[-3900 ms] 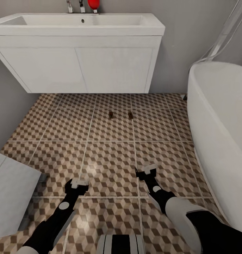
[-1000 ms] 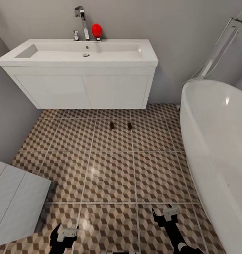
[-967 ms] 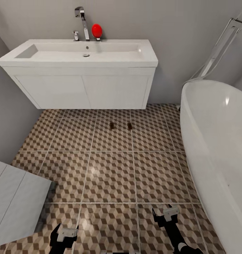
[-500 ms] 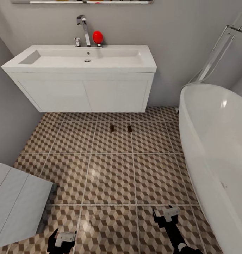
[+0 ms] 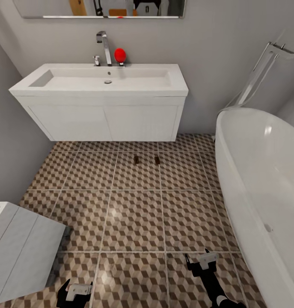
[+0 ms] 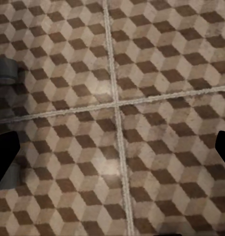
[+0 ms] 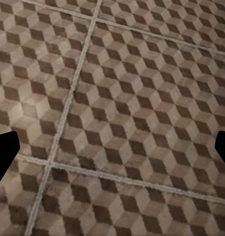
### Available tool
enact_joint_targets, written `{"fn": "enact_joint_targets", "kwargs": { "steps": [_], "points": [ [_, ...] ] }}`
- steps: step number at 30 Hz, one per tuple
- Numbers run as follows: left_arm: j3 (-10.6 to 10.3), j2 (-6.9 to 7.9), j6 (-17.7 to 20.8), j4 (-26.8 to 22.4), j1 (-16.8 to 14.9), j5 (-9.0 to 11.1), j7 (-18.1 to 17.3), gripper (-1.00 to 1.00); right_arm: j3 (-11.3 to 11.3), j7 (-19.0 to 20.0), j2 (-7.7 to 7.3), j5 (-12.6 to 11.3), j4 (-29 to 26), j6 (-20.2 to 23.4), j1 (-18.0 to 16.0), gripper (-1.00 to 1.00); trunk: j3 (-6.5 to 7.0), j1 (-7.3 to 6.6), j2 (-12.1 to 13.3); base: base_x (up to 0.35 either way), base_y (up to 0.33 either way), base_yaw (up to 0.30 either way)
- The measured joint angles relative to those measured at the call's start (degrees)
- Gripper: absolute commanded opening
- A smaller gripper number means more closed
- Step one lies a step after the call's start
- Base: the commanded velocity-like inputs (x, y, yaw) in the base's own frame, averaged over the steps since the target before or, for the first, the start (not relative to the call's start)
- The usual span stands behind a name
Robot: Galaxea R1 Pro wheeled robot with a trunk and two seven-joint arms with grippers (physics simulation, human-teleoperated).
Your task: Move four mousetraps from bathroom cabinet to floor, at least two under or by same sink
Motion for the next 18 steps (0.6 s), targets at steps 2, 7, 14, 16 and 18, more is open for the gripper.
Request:
{"fn": "enact_joint_targets", "kwargs": {
  "steps": [2,7,14,16,18],
  "points": [
    [0.00,-0.02,0.00,0.42,0.00,0.00,0.00,1.00,0.00,0.00,0.00,-0.01,-0.01,0.00,0.03,1.00,0.54,-0.44,0.80,0.000,0.000,0.000],
    [0.00,-0.03,0.00,0.78,0.00,0.00,0.00,1.00,0.00,0.00,0.00,-0.02,0.01,0.00,0.12,1.00,1.91,-1.54,2.81,0.000,0.000,0.000],
    [0.01,-0.05,0.02,0.90,0.00,0.00,0.00,1.00,0.00,0.02,0.00,-0.03,0.01,0.00,0.22,1.00,3.81,-3.08,5.62,0.000,0.000,0.000],
    [0.02,-0.07,0.03,0.91,0.00,0.00,0.00,1.00,0.00,0.01,0.00,-0.03,0.01,0.00,0.23,1.00,4.36,-3.51,6.42,0.000,0.000,0.000],
    [0.01,-0.09,0.05,0.92,0.00,0.00,0.00,1.00,0.00,0.01,0.00,-0.02,0.01,0.00,0.24,1.00,4.90,-3.95,7.22,0.000,0.000,0.000]
  ]
}}
